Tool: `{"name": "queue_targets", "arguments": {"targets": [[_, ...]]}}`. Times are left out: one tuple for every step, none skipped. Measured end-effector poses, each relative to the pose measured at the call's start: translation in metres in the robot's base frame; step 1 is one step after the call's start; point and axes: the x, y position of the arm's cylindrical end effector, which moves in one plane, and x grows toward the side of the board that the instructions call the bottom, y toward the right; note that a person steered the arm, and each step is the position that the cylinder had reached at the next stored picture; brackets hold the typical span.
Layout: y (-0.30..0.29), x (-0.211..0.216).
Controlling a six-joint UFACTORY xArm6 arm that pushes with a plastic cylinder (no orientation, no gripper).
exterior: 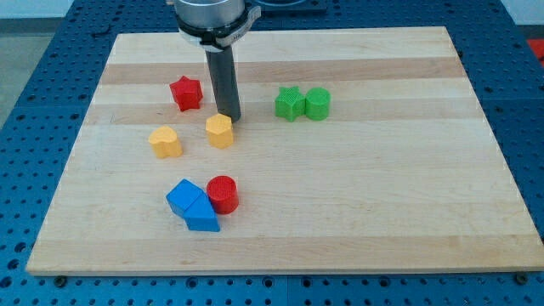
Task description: Push the yellow hexagon to the bottom of the yellow heart
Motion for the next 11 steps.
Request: {"name": "queue_targets", "arguments": {"targets": [[-0.007, 0.015], [-0.026, 0.023], [-0.022, 0.025], [0.012, 0.026], [0.037, 0.039], [0.041, 0.043], [0.02, 0.045], [-0.009, 0.051], [-0.029, 0.057], [-0.026, 0.064], [-0.018, 0.074]]}}
